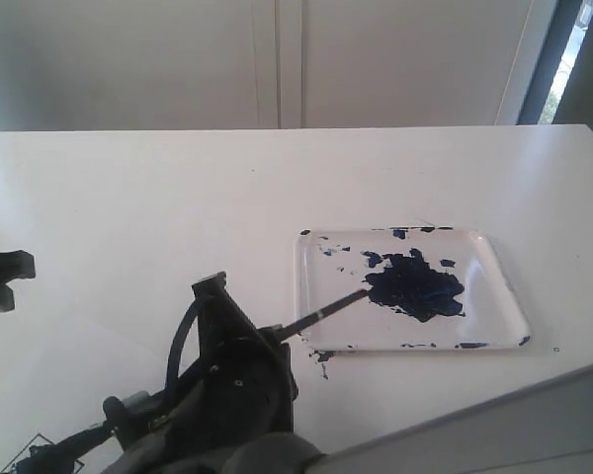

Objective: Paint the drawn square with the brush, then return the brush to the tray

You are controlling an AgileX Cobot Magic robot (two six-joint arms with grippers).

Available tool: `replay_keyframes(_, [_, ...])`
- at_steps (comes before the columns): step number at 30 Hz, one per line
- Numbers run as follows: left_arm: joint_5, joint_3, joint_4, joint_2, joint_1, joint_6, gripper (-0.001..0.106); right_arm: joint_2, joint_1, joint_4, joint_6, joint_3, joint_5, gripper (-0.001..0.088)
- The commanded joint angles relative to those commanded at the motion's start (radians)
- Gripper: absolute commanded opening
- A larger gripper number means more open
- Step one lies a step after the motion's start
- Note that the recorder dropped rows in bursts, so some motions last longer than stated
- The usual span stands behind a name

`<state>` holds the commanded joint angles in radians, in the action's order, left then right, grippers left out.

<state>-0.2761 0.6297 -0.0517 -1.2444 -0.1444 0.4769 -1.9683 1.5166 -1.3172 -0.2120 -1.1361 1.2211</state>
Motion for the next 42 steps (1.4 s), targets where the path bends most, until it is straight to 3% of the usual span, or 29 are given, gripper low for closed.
replay_keyframes(5, [-0.036,0.0,0.018,-0.002,0.0,-0.007,0.048,0.0,0.0,-0.269,0.0,0.0,0.0,0.0])
replay_keyframes(13, [-0.035,0.0,0.101,-0.004,0.0,-0.085,0.048,-0.078,0.0,-0.427,0.027,0.0,0.0,0.0])
replay_keyframes(28, [-0.026,0.0,0.337,-0.196,0.0,-0.314,0.048,-0.153,0.0,-0.427,0.037,-0.008,0.0,0.0])
replay_keyframes(34, [-0.037,0.0,0.388,-0.242,0.0,-0.347,0.048,-0.189,0.0,-0.427,0.083,-0.067,0.0,0.0])
replay_keyframes(38, [-0.062,0.0,0.529,-0.281,0.0,-0.483,0.048,-0.213,0.0,-0.427,0.098,-0.095,0.0,0.0])
replay_keyframes(42, [-0.075,0.0,0.808,-0.328,0.0,-0.74,0.048,-0.22,0.0,-0.427,0.106,-0.1,0.0,0.0])
